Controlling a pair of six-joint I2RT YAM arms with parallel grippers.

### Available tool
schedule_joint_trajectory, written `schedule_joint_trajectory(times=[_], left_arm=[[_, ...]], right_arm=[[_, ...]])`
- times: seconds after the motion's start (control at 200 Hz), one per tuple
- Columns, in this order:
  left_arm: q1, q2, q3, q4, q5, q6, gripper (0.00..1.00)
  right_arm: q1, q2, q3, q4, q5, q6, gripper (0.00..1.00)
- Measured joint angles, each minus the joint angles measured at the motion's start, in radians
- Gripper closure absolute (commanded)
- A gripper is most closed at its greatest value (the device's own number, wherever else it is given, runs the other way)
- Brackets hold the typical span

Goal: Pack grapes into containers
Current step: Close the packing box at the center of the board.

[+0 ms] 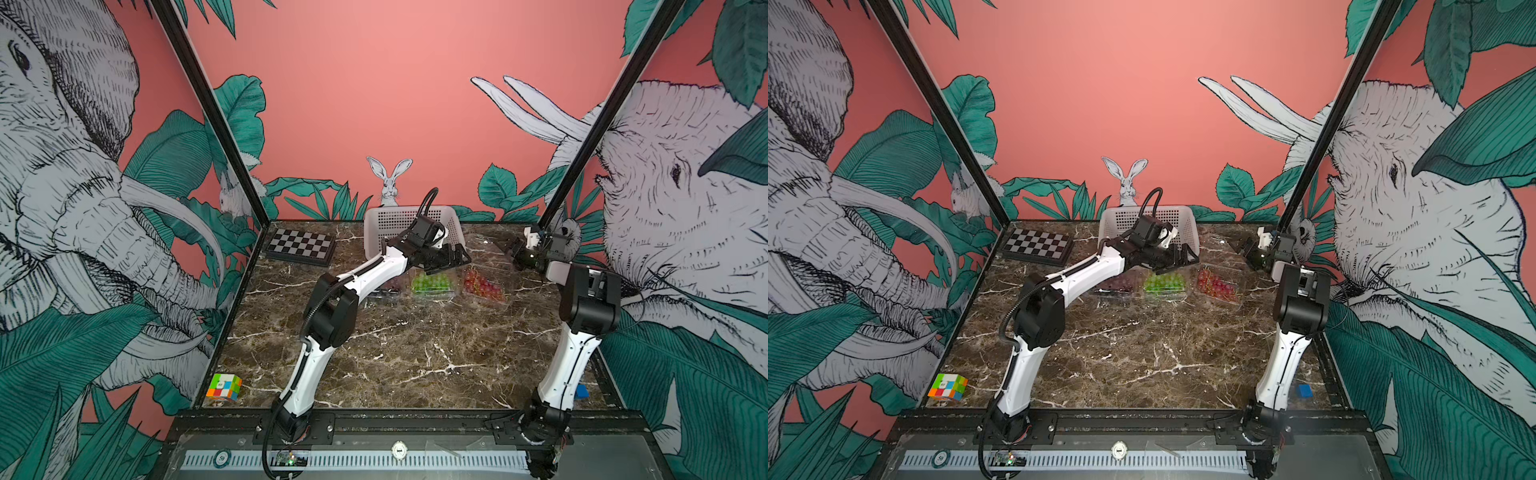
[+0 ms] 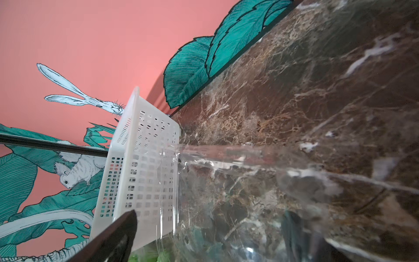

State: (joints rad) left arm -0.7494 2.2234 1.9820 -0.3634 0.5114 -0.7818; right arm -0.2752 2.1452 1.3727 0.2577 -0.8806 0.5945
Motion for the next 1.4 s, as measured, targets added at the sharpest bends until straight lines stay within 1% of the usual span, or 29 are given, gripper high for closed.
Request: schedule_joint_trajectory(times=[0.255,0.44,0.77,0.93,1.09,1.4], left_arm=[[0.000,0.000,0.013,-0.006,0.000,0.005,0.01],[0.000,0.000,0.018,-0.012,-0.001,0.008,0.01],[0.000,0.011,0.116,-0.024,-0.015,0.009,0.01],[0.000,0.065,0.195,-0.009,-0.026,-0.006,0.01],[0.000,0.123,0.244,0.003,-0.032,-0.021,0.01],[0.000,0.225,0.362,0.030,-0.043,-0.046,0.01]], right_arm=[[-0.003,-0.116,-0.111,0.032,0.000,0.000,0.02],[-0.005,-0.176,-0.149,0.043,0.001,0.000,0.01],[-0.006,-0.305,-0.268,0.071,0.009,0.001,0.01],[-0.007,-0.351,-0.332,0.097,0.013,0.001,0.01],[-0.010,-0.394,-0.389,0.127,0.018,0.002,0.01],[-0.009,-0.471,-0.447,0.159,0.029,-0.013,0.01]])
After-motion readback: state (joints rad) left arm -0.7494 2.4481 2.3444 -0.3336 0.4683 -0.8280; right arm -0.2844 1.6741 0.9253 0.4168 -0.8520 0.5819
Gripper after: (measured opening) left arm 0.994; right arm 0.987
